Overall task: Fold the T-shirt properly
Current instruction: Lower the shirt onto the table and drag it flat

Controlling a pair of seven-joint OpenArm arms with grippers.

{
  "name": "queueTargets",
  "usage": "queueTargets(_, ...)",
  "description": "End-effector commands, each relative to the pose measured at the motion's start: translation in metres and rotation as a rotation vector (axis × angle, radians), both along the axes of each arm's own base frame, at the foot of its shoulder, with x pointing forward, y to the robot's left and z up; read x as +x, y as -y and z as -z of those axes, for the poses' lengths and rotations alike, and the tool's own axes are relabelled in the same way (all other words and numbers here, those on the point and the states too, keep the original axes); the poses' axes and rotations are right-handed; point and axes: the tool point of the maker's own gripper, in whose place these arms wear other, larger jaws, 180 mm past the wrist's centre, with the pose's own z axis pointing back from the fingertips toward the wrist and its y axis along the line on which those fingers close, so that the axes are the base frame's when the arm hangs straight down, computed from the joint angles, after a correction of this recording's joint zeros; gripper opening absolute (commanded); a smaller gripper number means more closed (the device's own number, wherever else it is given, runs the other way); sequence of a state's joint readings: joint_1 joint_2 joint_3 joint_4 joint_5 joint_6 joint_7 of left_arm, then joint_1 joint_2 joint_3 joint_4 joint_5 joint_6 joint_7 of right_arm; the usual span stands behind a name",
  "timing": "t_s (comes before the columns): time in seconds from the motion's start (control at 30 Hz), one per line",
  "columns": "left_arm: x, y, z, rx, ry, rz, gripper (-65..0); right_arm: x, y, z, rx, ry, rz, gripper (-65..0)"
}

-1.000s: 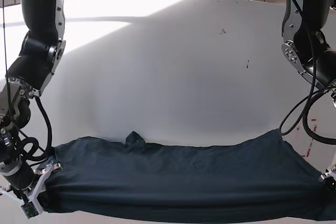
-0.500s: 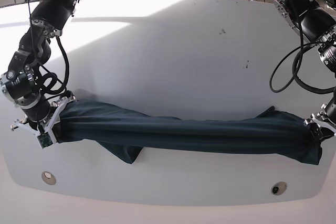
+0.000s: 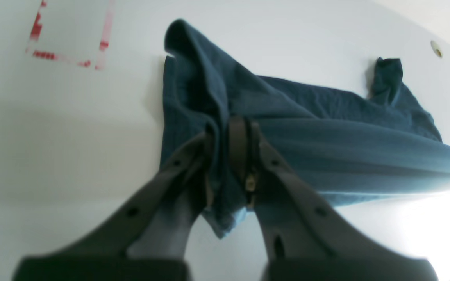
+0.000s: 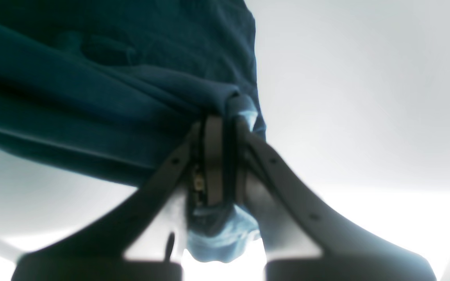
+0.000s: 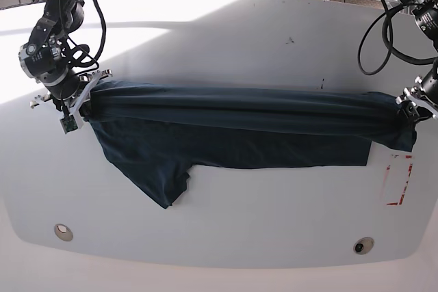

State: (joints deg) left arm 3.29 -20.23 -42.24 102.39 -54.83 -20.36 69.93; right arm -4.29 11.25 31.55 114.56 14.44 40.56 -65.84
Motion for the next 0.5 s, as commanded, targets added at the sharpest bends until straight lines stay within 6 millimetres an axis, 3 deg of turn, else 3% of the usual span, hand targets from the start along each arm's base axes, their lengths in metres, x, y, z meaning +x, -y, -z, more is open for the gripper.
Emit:
queueTargets(0.0, -0.005, -0.014, -0.009, 0.044, 0.022, -0.025, -64.2, -0.016, 0.016, 0.005, -0.041, -0.031, 0.056, -63.6)
queueTargets(0.47, -0.042, -0.016, 0.047, 0.012, -0.167, -0.027, -63.9, -0.063, -0.001, 0.048, 0.021, -0.17, 0.067, -63.6)
